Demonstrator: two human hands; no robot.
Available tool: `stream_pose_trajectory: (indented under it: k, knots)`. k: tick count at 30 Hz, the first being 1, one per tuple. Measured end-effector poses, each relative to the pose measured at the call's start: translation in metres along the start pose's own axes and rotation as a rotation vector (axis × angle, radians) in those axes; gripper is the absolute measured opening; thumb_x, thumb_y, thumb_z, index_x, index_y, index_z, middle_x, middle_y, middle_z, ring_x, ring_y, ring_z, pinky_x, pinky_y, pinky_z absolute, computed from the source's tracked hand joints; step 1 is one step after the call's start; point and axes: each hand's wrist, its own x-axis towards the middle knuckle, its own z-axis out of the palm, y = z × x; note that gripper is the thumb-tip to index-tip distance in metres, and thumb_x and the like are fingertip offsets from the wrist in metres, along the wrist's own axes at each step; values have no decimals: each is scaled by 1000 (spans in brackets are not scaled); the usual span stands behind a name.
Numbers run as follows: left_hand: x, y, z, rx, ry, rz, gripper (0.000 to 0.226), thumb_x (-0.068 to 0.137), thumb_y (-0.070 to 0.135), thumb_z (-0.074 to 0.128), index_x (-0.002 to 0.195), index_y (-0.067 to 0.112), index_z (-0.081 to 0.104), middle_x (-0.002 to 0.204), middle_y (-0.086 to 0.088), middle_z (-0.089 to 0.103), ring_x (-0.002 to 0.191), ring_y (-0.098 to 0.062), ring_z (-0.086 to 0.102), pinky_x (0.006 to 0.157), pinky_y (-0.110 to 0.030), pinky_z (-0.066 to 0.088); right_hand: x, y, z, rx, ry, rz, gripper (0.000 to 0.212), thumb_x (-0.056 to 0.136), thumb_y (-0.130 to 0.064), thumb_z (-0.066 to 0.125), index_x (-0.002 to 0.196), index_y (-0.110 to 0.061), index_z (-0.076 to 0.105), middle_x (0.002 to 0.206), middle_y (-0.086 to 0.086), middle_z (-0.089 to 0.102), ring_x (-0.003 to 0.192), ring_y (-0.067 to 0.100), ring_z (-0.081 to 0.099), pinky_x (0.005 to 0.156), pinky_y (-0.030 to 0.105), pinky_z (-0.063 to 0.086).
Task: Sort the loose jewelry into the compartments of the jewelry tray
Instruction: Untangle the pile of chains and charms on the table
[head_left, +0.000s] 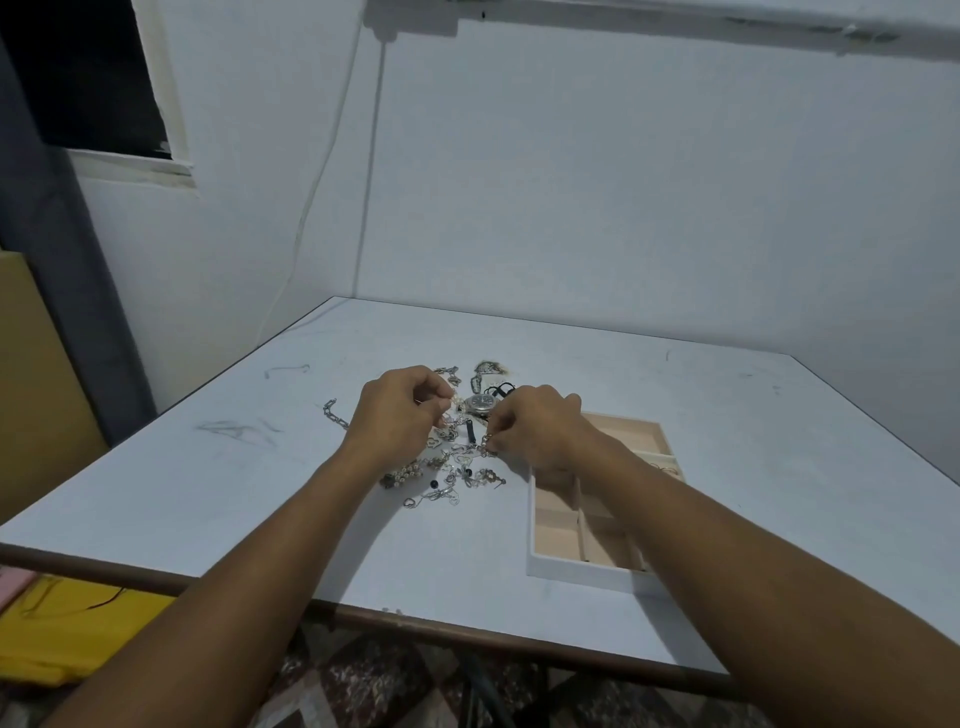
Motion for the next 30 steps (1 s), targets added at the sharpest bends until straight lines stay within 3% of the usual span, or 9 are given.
stream_pose_trajectory:
  k: [7,13,15,17,20,23,26,30]
  knots:
    - [0,2,0,22,-22,4,7,90,15,64,87,20,67,73,1,70,60,-5,58,52,-13,41,5,7,2,-56,41,32,17,71,-12,67,82,-24,73,85,-8,73,94,16,57,80,37,25]
    - [-1,8,7,38,-72,9,7,91,14,62,89,17,68,72,0,69,39,5,49,39,-7,34,-1,18,-22,70,2,40,12,80,-21,69,90,-26,72,88,-14,64,94,14,54,91,35,38]
    - [0,14,12,32,-84,19,6,91,14,63,89,17,68,71,2,68,37,6,47,38,-7,32,-6,32,-35,162,8,21,12,79,-18,71,85,-28,71,85,-12,65,92,13,61,82,25,46]
    - [1,22,21,31,-103,38,6,91,14,63,89,15,68,71,4,67,37,7,48,38,-7,31,-14,50,-48,211,29,22,10,82,-15,70,87,-23,73,85,-8,66,86,11,61,68,11,42]
    - [2,41,40,40,-167,86,6,91,10,62,90,12,68,75,-1,68,48,4,54,44,-5,36,-33,74,-62,235,78,45,8,84,-14,69,89,-20,73,85,-9,67,82,6,59,64,9,37]
    - [4,58,65,86,-223,128,9,90,10,62,92,12,70,82,-1,67,69,-9,61,60,-10,43,-51,95,-70,254,93,84,8,85,-16,68,90,-19,74,87,-10,69,79,-4,58,63,9,36]
    - [1,68,88,150,-248,138,12,90,10,61,95,14,71,84,4,63,79,-9,58,57,-8,37,-65,113,-74,267,118,116,8,85,-19,69,89,-22,74,90,-12,69,81,-4,58,64,12,38]
    - [-8,77,110,231,-257,160,17,88,4,56,92,13,70,92,-4,69,87,-18,64,75,-26,50,-77,127,-77,268,130,136,7,85,-22,68,86,-27,74,90,-15,69,83,-1,60,64,16,39]
